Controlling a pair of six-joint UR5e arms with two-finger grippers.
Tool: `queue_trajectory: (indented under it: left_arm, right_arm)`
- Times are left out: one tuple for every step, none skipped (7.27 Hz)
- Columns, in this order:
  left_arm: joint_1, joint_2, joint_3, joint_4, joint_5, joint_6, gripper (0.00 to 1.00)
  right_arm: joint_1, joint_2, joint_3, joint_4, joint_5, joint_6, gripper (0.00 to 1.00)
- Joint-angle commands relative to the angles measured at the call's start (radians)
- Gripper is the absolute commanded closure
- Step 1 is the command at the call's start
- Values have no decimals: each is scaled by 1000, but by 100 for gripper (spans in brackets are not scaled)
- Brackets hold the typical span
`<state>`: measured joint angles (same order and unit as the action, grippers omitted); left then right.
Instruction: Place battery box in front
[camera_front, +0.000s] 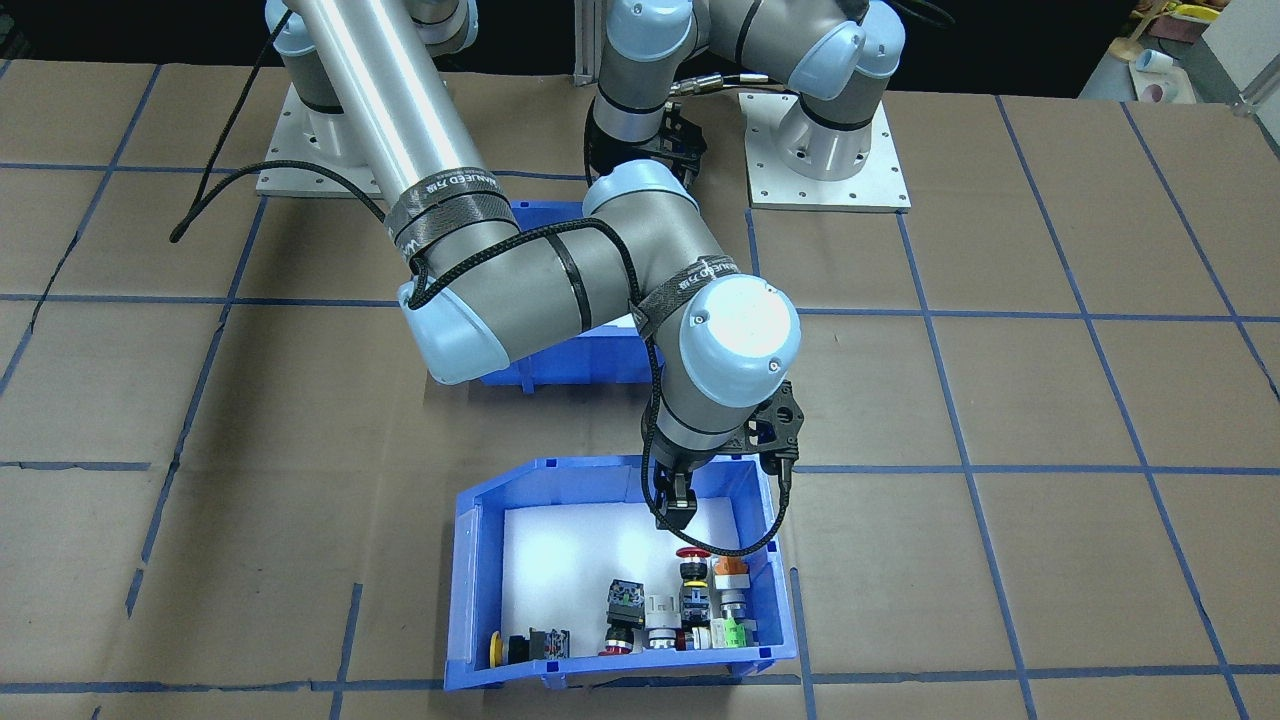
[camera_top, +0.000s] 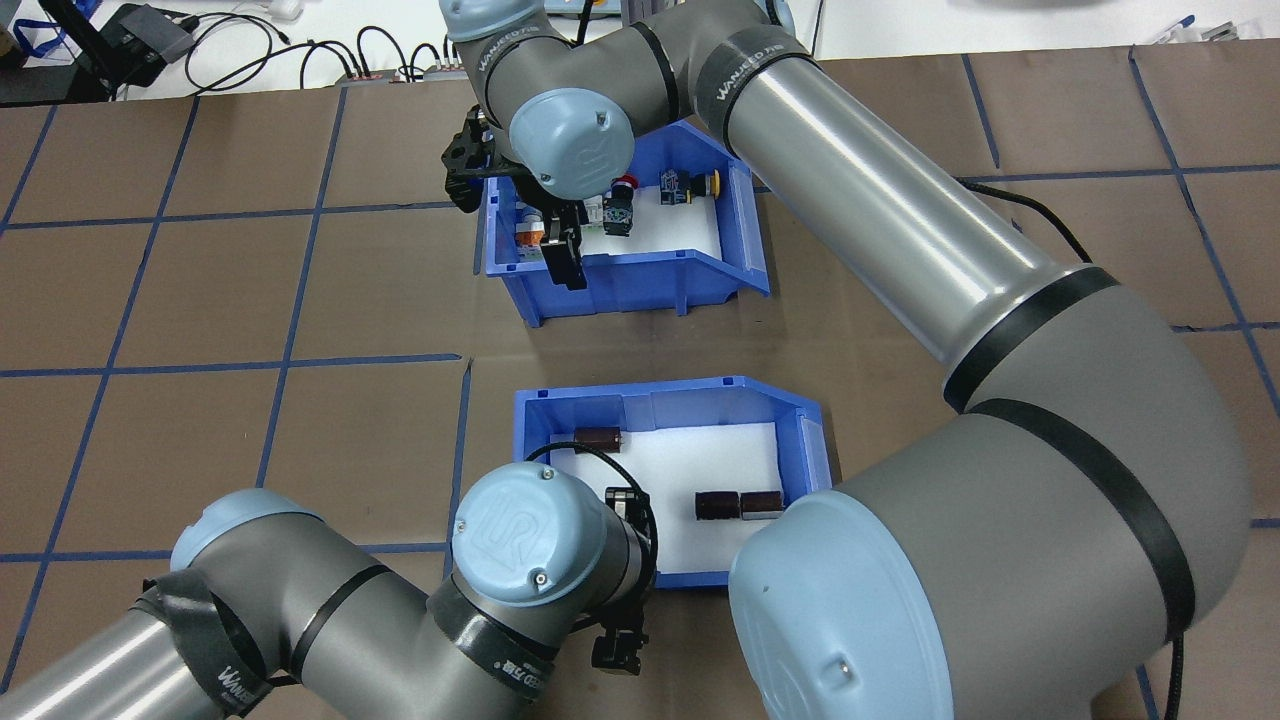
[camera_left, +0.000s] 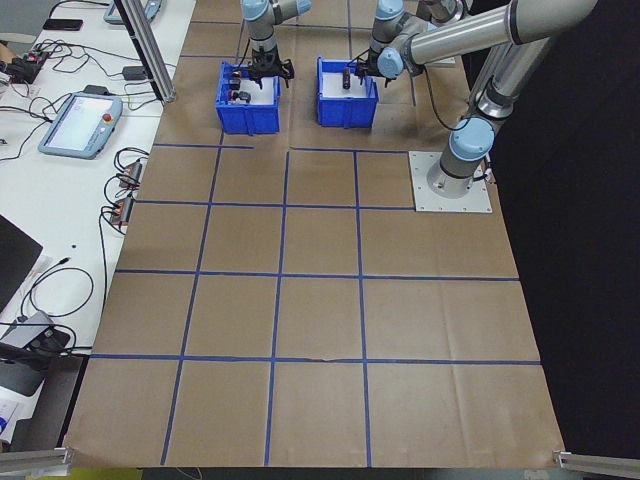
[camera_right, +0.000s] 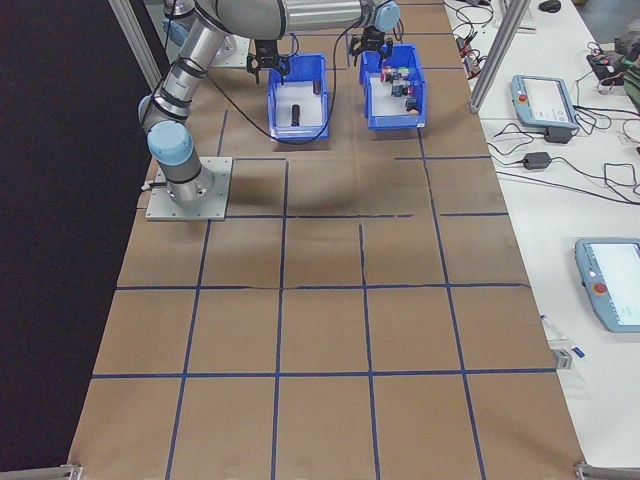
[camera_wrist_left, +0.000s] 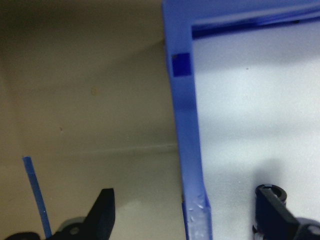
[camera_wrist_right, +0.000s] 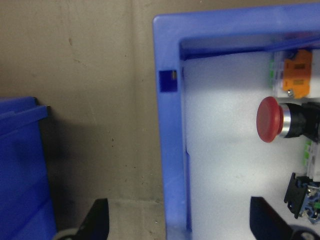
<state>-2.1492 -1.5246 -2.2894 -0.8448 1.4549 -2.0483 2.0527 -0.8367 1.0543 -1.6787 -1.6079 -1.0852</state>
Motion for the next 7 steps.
queue_trajectory:
  left_arm:
    - [-6, -17, -1, 21, -7, -2, 84]
    - [-8, -11, -1, 41, -2, -10, 100]
    - [-8, -12, -2, 42, -1, -10, 100]
    - [-8, 4, 2, 41, 18, -10, 100]
    - [-5, 18, 5, 26, 97, 3, 100]
    - [-1, 43, 13, -9, 119, 14, 100]
    - [12, 87, 22, -75, 137, 80, 100]
  right_arm:
    - [0, -9, 55, -59, -1, 14, 7]
    - [-2, -10, 55, -59, -4, 14, 34]
    - [0, -10, 53, -59, -30, 14, 59]
    - [-2, -10, 52, -59, -33, 10, 74]
    - [0, -12, 43, -59, -37, 8, 90]
    - [-3, -25, 32, -59, -38, 7, 94]
    - [-20, -53, 26, -55, -56, 4, 94]
